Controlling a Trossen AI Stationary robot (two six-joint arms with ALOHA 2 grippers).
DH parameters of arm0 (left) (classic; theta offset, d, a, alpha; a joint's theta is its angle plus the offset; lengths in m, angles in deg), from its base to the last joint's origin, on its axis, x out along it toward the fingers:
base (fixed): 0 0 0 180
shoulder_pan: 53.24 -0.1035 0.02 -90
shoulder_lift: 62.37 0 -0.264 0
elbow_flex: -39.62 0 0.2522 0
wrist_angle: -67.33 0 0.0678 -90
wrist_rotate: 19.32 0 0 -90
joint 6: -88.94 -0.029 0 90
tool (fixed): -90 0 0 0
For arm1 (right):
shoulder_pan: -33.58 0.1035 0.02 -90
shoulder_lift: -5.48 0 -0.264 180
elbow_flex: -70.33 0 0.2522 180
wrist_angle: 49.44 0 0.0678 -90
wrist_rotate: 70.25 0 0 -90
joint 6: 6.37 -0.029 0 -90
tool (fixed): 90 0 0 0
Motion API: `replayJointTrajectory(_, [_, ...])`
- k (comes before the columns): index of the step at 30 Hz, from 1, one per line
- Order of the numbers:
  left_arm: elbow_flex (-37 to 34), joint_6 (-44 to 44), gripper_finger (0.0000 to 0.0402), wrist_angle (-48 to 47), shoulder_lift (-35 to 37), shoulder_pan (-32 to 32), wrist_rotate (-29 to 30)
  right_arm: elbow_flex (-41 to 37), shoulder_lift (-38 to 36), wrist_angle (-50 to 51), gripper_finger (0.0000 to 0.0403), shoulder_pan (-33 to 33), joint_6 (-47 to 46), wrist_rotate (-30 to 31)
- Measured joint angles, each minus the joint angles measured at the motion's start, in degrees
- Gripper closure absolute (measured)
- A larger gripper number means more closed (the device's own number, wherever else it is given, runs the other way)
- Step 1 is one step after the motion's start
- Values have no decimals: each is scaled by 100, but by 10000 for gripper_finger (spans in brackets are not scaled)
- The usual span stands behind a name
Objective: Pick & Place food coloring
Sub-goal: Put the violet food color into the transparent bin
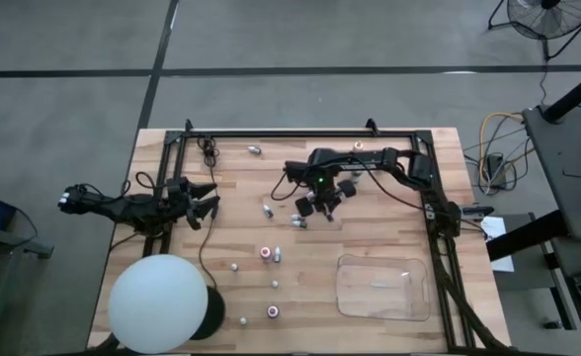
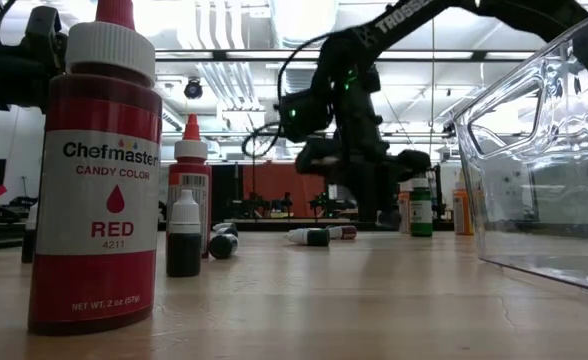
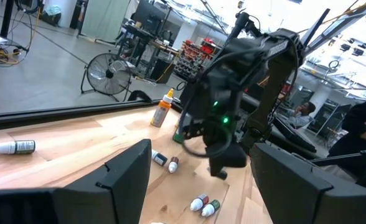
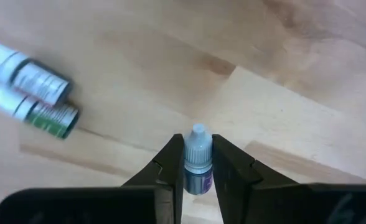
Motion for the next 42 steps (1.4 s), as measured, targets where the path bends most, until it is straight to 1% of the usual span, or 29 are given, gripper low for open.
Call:
replayJointTrajectory(7, [0, 0, 157, 0, 0, -2, 2, 0, -647, 5, 350, 196, 693, 476])
replayJointTrajectory(13, [0, -2, 157, -2, 0, -2, 0, -11, -1375, 11, 350, 537, 1077, 1211])
replayJointTrajectory(17, [0, -1, 157, 0, 0, 0, 0, -190, -1940, -23, 350, 826, 1167, 1706])
replayJointTrajectory(19, [0, 0, 157, 0, 0, -2, 2, -421, -2236, -130, 350, 1005, 1198, 1847])
replayJointTrajectory(25, [0, -2, 157, 0, -2, 0, 2, -1441, -3179, -816, 351, 1566, 1234, 1969])
replayJointTrajectory(31, [0, -2, 157, 0, -4, -2, 2, -2288, -3909, -987, 351, 2206, 1031, 2092])
replayJointTrajectory(42, [0, -2, 157, 0, -4, 0, 7, -3191, -4963, -1036, 351, 3256, 583, 2324])
